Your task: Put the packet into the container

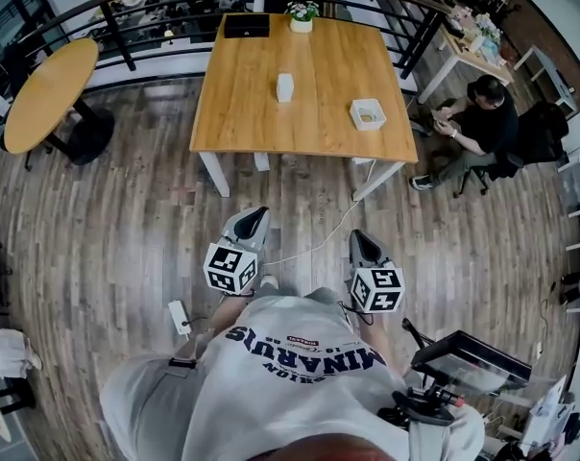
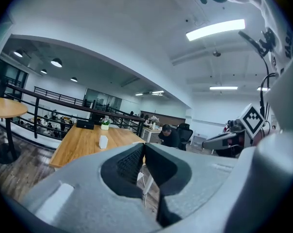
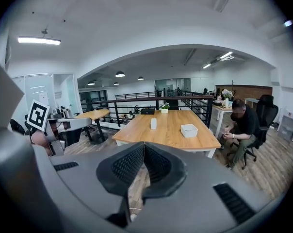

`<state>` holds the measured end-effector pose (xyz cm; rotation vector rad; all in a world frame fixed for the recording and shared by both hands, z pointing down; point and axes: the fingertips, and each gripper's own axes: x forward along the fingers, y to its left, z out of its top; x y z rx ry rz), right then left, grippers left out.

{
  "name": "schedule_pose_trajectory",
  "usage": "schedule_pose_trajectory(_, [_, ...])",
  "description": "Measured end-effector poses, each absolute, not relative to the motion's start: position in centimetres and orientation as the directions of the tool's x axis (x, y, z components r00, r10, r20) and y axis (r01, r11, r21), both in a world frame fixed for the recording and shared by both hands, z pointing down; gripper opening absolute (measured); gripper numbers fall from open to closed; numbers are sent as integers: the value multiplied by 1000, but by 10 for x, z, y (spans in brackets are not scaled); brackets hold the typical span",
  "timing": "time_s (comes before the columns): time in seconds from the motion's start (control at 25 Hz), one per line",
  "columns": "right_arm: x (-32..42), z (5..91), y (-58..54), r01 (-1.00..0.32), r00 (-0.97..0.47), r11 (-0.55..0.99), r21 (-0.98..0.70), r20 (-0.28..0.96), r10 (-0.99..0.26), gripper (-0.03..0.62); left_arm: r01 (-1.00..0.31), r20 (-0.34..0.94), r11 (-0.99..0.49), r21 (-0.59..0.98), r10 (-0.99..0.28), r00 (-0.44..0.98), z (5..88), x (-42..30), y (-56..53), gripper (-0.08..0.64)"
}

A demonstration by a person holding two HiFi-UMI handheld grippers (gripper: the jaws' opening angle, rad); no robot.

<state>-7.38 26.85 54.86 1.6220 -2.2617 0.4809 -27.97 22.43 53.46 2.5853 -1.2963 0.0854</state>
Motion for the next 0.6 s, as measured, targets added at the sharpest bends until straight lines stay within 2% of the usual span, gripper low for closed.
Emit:
schedule_pose_trajectory(0.36, [-61, 565, 239, -964, -263, 247, -98, 481, -836, 11, -792, 174, -583, 181, -774, 609, 539, -291, 185, 18])
schedule_pose_trajectory(0.6, [-59, 565, 192, -954, -296, 285, -96, 471, -831, 11, -789, 182, -585, 188, -768, 613, 540, -274, 160, 18])
